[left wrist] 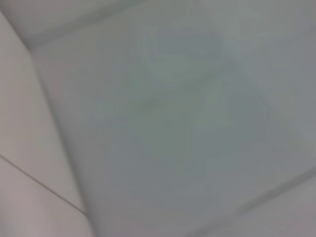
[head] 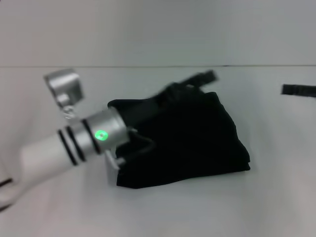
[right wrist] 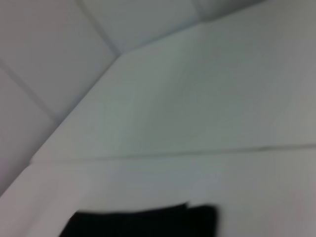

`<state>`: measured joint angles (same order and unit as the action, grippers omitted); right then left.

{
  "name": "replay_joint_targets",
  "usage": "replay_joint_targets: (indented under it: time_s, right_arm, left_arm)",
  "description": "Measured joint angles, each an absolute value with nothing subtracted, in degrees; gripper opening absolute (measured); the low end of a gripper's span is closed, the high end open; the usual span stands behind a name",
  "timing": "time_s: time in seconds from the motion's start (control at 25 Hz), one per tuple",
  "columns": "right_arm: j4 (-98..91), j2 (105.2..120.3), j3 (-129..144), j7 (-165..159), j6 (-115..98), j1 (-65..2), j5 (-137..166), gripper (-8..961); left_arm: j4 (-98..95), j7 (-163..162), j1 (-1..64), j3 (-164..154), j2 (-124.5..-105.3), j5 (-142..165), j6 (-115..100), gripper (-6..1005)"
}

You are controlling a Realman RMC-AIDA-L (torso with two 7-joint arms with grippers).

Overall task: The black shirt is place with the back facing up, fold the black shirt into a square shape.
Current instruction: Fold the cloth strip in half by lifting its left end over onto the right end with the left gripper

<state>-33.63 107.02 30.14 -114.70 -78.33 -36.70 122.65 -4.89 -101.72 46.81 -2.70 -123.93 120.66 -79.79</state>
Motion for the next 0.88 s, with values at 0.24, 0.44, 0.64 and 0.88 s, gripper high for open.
replay_joint_targets:
  time_s: [0.24,0.44,0.64,0.88]
  right_arm:
    - [-27.9,107.04,36.2,-120.6,-77.8,-42.0,123.4,889]
    - [-23.2,108.77,40.5,-123.5,-72.2,-45.9,123.5,885]
    - [-20.6,110.70,44.6,-126.5,-65.7,-47.9,123.7,882]
    - [-19.7,112.72,45.9,-127.7,-61.6,-48.7,123.7,850]
  left_arm:
    - [-15.3,-101.7,44.6,-3.1,-122.67,120.7,-77.7,848]
    - [-19.4,-97.8,42.0,-5.5,-119.95,120.9,-78.2,949]
    - [-25.1,-90.6,39.1,-10.9,-118.88,121.2,-83.2,961]
    - [-29.5,-86.4,37.4,-15.8,-119.04,121.2,-86.3,945]
